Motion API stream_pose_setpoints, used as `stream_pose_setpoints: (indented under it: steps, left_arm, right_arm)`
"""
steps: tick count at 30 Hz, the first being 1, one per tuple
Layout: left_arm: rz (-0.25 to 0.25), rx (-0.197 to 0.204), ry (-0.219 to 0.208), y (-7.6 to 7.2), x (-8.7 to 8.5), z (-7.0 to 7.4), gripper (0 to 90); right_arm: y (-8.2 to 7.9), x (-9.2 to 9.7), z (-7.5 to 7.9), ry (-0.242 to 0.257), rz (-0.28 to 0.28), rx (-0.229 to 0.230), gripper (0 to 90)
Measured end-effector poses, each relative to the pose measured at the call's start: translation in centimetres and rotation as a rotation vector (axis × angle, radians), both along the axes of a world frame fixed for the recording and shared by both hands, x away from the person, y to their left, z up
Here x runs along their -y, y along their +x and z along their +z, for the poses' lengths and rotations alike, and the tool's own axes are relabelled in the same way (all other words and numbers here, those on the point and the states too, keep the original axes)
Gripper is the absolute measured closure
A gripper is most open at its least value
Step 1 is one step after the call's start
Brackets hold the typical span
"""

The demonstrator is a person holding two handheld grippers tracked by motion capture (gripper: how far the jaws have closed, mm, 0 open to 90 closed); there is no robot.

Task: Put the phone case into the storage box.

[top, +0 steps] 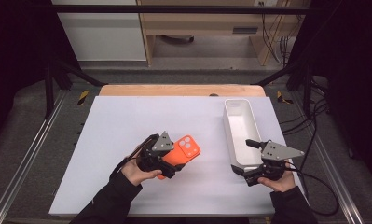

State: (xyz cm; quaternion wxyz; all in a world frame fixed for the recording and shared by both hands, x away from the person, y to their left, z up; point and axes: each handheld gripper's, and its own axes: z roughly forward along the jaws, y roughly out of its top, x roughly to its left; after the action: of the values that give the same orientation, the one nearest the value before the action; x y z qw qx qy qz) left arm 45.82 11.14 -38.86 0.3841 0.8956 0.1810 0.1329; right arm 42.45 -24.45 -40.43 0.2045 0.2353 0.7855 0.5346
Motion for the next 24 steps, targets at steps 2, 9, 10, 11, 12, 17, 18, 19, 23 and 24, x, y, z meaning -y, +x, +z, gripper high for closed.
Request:
stream_pose_setpoints:
  steps: [2,9,10,11,12,17,18,19,23,24]
  left_arm:
    - [-0.010,0.001,-0.001,-0.2,0.2,0.0,14.5]
    - [-0.040,0.006,0.005,-0.7,0.8,0.0,14.5]
    - [-0.044,0.005,0.004,-0.7,0.9,0.0,14.5]
    - [-0.048,0.006,0.007,-0.8,1.0,0.0,14.5]
    - [-0.052,0.006,0.007,-0.8,1.1,0.0,14.6]
    - [-0.070,0.007,0.014,-1.1,1.5,-0.1,14.5]
    - [-0.075,0.008,0.013,-1.2,1.5,-0.1,14.5]
    - [-0.080,0.008,0.016,-1.2,1.6,-0.1,14.5]
    - [-0.090,0.010,0.018,-1.3,1.8,-0.2,14.6]
    - [-0.093,0.011,0.021,-1.3,1.9,-0.2,14.6]
  right_arm:
    - [-0.1,-0.3,0.0,-0.006,0.011,-0.001,0.6]
    - [-0.4,-1.2,0.3,-0.032,0.053,0.006,0.7]
    - [-0.4,-1.4,0.3,-0.034,0.058,0.007,0.7]
    - [-0.4,-1.5,0.3,-0.037,0.064,0.005,0.7]
    - [-0.4,-1.6,0.3,-0.039,0.066,0.006,0.8]
    - [-0.5,-2.0,0.4,-0.053,0.087,0.008,0.9]
    - [-0.6,-2.1,0.4,-0.055,0.091,0.008,0.9]
    - [-0.6,-2.2,0.4,-0.057,0.096,0.006,0.9]
    - [-0.7,-2.6,0.4,-0.070,0.112,0.009,0.9]
    - [-0.7,-2.7,0.4,-0.072,0.117,0.009,0.9]
